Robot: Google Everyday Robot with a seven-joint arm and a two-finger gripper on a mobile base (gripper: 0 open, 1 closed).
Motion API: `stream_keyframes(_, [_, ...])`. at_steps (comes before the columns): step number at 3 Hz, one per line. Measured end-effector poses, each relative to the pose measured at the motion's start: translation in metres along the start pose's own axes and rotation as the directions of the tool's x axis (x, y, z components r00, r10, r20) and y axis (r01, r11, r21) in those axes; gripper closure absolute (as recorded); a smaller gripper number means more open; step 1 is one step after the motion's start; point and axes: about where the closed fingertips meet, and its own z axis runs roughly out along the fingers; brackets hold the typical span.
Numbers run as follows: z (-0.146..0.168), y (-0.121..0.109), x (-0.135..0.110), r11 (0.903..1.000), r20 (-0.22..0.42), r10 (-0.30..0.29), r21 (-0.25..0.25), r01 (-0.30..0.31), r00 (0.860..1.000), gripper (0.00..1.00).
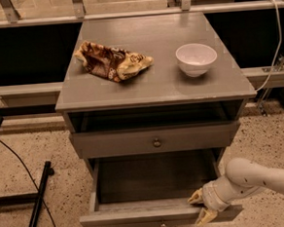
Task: Open middle drawer
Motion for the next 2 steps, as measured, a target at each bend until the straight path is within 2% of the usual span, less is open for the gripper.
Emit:
stream_keyframes(1, [-0.031, 0.001, -0.015, 0.9993, -0.014, -0.031, 0.022, 0.031, 0.999, 0.0])
stream_keyframes(2, [-0.078, 0.006, -0.037, 0.9944, -0.016, -0.078, 0.07, 0.079, 0.997, 0.0])
